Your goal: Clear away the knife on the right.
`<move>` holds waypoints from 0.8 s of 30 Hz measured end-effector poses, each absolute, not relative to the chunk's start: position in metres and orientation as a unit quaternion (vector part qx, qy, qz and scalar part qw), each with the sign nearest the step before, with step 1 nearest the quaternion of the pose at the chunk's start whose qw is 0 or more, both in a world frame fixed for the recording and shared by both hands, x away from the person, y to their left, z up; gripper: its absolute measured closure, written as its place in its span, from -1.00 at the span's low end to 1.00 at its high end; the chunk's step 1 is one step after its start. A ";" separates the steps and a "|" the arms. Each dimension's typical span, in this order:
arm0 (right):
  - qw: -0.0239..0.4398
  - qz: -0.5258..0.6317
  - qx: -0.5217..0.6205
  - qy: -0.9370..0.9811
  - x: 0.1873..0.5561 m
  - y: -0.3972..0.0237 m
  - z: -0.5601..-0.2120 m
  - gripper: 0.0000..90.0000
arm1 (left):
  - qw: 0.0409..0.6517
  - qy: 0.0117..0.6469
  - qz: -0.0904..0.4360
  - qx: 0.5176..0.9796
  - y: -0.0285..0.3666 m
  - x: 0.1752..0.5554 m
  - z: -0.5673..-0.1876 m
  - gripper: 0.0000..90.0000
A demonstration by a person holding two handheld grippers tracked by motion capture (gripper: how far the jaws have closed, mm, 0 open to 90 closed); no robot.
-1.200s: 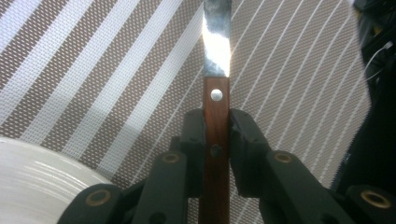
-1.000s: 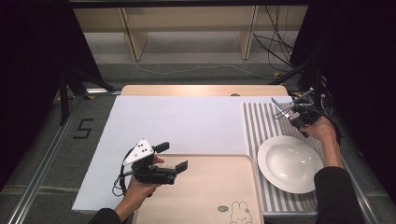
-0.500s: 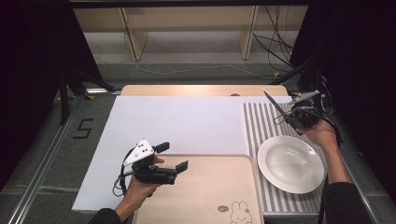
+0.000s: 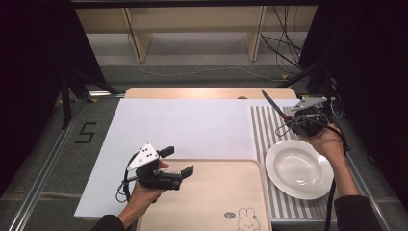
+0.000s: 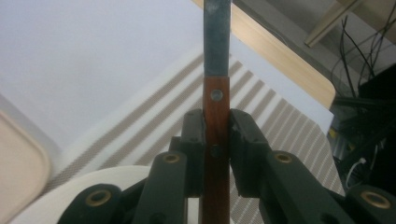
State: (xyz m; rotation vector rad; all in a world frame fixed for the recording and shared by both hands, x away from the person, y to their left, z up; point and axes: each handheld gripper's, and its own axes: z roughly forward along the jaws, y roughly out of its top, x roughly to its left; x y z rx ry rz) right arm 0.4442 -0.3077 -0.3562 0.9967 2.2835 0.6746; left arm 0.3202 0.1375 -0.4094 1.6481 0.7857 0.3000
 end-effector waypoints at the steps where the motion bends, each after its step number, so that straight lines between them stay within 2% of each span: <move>1: 0.276 0.254 0.367 0.851 0.442 -0.305 -0.355 0.72 | 0.602 0.339 0.130 0.711 0.138 0.320 -0.409 -0.94; 12: 0.234 0.303 0.345 0.857 0.418 -0.276 -0.348 0.72 | 0.602 0.340 0.132 0.710 0.139 0.320 -0.409 -0.94; 24: 0.193 0.324 0.321 0.869 0.396 -0.245 -0.357 0.72 | 0.602 0.340 0.133 0.710 0.139 0.320 -0.409 -0.94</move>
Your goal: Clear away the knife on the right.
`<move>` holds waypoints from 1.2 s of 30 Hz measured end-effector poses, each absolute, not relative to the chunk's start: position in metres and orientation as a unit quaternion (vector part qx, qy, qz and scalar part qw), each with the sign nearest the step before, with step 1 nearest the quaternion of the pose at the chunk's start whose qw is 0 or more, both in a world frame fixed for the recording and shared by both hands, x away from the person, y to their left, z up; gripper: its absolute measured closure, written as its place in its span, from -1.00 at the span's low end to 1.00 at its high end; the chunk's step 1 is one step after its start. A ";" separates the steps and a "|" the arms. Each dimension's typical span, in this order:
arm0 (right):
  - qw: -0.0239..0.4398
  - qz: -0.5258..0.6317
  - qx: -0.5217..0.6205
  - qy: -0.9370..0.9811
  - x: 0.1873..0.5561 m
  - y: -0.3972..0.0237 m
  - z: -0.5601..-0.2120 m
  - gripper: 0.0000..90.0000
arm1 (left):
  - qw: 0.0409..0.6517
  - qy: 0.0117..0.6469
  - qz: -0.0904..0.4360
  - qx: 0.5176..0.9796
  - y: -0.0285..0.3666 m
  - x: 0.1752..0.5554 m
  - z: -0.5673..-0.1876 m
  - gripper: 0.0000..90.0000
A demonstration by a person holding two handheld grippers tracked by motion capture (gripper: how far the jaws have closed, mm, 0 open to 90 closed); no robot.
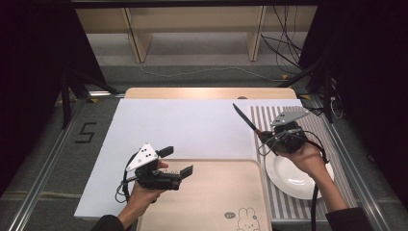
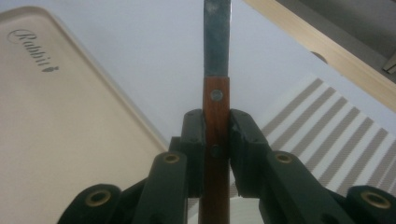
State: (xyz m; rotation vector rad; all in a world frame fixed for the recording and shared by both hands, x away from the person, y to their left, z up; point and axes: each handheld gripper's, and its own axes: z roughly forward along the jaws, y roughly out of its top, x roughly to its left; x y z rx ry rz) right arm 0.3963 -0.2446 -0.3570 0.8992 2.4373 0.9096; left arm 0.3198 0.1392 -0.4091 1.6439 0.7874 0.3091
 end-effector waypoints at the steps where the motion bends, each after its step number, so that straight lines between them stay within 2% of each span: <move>1: 0.191 0.325 0.317 0.870 0.394 -0.242 -0.358 0.72 | 0.602 0.340 0.133 0.710 0.139 0.320 -0.409 -0.94; 14: 0.150 0.352 0.307 0.871 0.373 -0.228 -0.366 0.72 | 0.602 0.339 0.135 0.710 0.139 0.319 -0.409 -0.94; 36: 0.114 0.355 0.310 0.875 0.347 -0.214 -0.392 0.72 | 0.603 0.339 0.137 0.709 0.140 0.319 -0.408 -0.94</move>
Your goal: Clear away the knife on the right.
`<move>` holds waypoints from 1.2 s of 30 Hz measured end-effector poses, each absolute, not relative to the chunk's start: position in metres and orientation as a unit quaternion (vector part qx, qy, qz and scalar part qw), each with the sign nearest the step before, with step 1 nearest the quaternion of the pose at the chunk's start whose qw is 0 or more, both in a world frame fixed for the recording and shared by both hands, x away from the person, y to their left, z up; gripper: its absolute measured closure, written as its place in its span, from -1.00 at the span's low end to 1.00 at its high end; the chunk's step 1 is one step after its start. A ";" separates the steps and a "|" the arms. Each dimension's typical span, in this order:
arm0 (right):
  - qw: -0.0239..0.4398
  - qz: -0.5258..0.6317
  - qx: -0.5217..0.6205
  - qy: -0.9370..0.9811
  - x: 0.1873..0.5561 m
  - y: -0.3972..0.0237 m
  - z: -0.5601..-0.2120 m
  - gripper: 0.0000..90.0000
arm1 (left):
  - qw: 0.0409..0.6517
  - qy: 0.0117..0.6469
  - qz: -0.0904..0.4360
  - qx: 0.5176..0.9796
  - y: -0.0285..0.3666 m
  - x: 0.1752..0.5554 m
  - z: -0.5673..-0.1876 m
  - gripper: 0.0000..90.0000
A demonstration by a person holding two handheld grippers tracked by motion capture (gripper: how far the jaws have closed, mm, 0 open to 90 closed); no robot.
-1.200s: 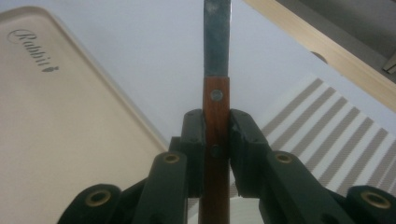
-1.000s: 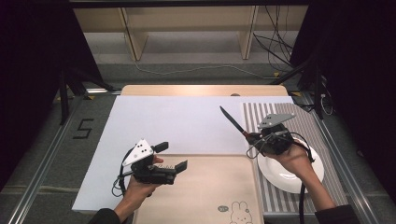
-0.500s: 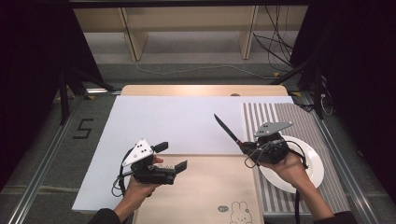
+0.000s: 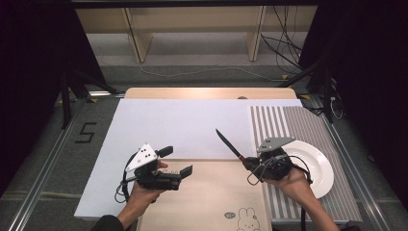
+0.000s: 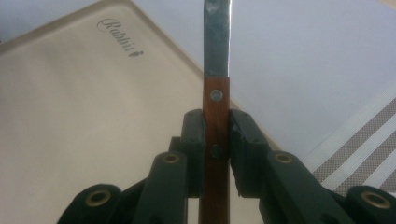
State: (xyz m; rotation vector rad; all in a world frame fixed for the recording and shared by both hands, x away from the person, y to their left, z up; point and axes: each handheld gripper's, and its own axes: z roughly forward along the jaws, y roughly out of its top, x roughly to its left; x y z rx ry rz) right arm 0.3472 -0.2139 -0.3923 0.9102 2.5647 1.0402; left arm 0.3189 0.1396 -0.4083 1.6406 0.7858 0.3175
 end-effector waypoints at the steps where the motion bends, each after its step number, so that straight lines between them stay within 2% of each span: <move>1: 0.112 0.356 0.311 0.874 0.345 -0.214 -0.393 0.72 | 0.603 0.339 0.137 0.709 0.140 0.319 -0.408 -0.94; 36: 0.041 0.320 0.299 0.898 0.299 -0.196 -0.423 0.72 | 0.603 0.340 0.137 0.709 0.140 0.319 -0.408 -0.94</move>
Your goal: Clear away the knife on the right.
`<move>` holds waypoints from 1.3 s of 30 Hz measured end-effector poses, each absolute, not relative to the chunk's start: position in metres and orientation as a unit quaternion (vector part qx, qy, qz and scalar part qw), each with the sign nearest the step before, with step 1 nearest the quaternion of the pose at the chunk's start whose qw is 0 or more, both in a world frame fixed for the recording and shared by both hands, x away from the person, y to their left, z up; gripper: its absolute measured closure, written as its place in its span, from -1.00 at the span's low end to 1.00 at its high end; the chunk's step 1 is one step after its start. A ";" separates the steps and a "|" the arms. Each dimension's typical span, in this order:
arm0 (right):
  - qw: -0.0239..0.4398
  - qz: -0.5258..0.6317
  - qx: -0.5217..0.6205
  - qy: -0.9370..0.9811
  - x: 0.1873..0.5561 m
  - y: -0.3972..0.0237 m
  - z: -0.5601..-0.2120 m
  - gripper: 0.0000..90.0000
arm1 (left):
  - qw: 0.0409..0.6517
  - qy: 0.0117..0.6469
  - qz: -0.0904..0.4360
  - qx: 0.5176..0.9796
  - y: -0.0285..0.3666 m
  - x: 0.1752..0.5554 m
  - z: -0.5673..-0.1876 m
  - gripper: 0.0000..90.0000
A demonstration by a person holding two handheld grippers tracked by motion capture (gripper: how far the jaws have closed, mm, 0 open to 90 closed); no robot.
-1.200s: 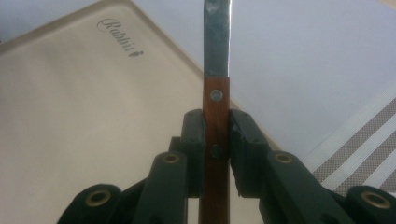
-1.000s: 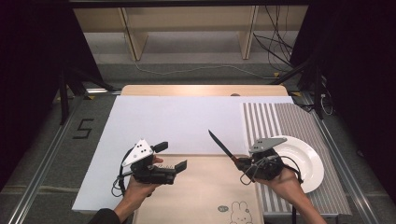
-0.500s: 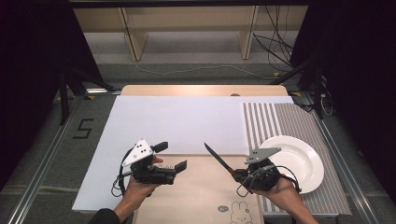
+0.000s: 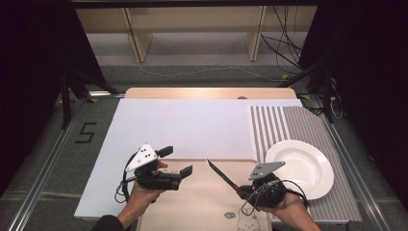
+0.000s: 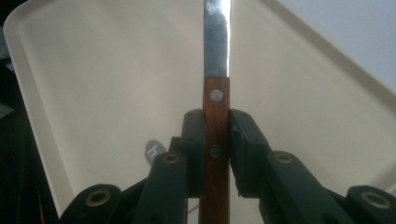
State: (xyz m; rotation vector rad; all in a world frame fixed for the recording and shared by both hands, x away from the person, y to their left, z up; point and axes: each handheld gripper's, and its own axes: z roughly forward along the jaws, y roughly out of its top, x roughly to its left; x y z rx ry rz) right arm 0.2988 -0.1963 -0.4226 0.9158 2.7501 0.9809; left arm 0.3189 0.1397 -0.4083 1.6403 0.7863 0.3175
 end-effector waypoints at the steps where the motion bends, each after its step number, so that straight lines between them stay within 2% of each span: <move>1: 0.039 0.318 0.300 0.899 0.298 -0.196 -0.424 0.72 | 0.603 0.339 0.137 0.709 0.140 0.319 -0.408 -0.94; 39: -0.019 0.210 0.309 0.927 0.284 -0.187 -0.457 0.72 | 0.603 0.339 0.137 0.709 0.139 0.318 -0.408 -0.94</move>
